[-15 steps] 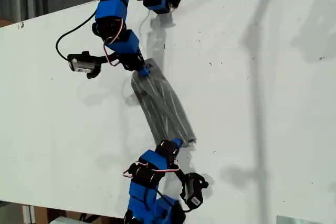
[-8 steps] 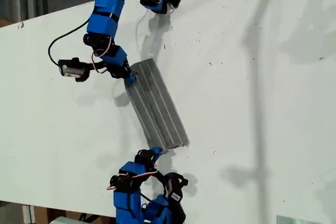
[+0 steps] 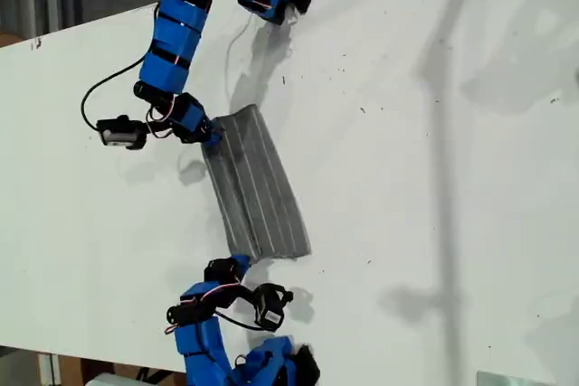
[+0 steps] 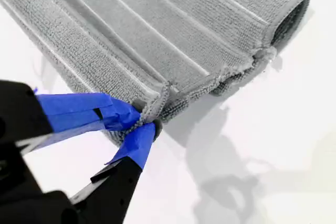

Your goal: Grasp corners of a square towel and fold twice.

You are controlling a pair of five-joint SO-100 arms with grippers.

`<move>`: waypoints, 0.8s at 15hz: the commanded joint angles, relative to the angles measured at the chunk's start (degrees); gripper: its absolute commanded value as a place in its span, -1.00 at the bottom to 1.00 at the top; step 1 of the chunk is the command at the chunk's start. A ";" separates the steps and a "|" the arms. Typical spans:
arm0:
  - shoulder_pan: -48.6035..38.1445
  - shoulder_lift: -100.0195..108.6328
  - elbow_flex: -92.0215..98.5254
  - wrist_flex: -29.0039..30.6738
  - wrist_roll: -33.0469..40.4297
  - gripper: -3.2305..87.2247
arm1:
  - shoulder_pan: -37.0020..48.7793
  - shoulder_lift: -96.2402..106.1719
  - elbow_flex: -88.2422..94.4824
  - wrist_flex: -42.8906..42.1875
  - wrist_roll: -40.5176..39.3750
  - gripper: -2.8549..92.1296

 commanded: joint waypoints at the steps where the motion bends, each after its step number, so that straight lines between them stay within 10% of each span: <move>1: -0.70 0.35 0.79 -1.05 -0.79 -0.93 | 0.79 -1.05 -2.90 0.26 -0.97 -0.94; 12: 20.74 -6.06 -5.10 -2.81 -12.13 -0.93 | -10.28 5.27 10.37 5.71 0.00 -0.94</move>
